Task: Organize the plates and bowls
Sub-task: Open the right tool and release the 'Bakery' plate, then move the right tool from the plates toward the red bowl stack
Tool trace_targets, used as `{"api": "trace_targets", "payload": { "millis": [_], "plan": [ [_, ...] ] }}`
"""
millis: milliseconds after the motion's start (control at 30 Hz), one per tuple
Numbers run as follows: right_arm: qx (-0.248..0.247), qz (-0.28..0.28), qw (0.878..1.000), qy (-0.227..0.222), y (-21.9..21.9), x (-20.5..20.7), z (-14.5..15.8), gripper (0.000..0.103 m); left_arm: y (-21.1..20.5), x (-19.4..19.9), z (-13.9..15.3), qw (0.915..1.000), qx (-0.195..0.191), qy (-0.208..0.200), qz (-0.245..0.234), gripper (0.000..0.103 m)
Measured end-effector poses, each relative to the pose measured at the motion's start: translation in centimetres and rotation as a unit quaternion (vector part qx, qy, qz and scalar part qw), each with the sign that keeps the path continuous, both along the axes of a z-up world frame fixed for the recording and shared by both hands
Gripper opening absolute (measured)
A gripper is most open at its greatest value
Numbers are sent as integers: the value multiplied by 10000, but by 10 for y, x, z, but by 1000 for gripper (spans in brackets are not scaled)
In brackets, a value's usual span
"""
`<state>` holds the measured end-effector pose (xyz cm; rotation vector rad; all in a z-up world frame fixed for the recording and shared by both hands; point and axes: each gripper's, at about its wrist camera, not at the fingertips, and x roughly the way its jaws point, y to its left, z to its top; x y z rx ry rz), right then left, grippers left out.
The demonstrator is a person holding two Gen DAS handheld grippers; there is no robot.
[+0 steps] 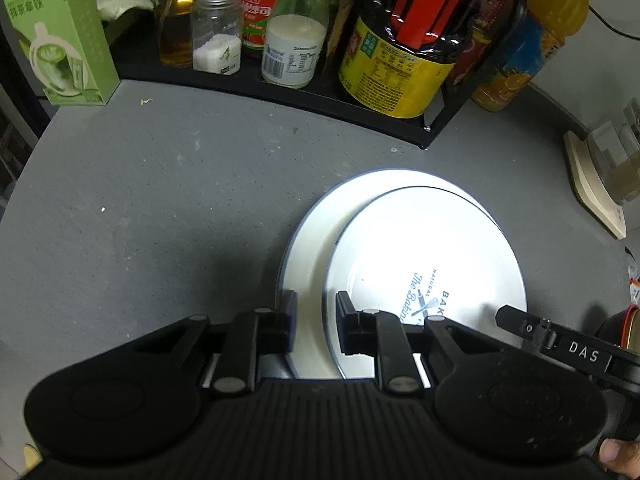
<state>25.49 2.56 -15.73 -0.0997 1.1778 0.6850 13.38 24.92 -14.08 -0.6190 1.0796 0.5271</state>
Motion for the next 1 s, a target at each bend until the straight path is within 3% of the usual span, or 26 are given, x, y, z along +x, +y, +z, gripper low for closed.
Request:
{"api": "trace_targets", "payload": {
  "millis": [233,400,600,1000],
  "plan": [
    [132,-67,9998,-104,-12,-4,14,65,-5,3,13,9999,-84,-92,-77,27],
    [214,-129,9993,-265,-23,-7,28,80,-20,14,24,9995,124,-127,-243,51],
    [356,-245,9982,-409,-45,-8,50,92,-40,29,32,9980,161,-171,-592,63],
    [432,-728,9937,-730,-96,-10,84,101,-85,55,53,9908,283,-364,-1272,69]
  ]
}}
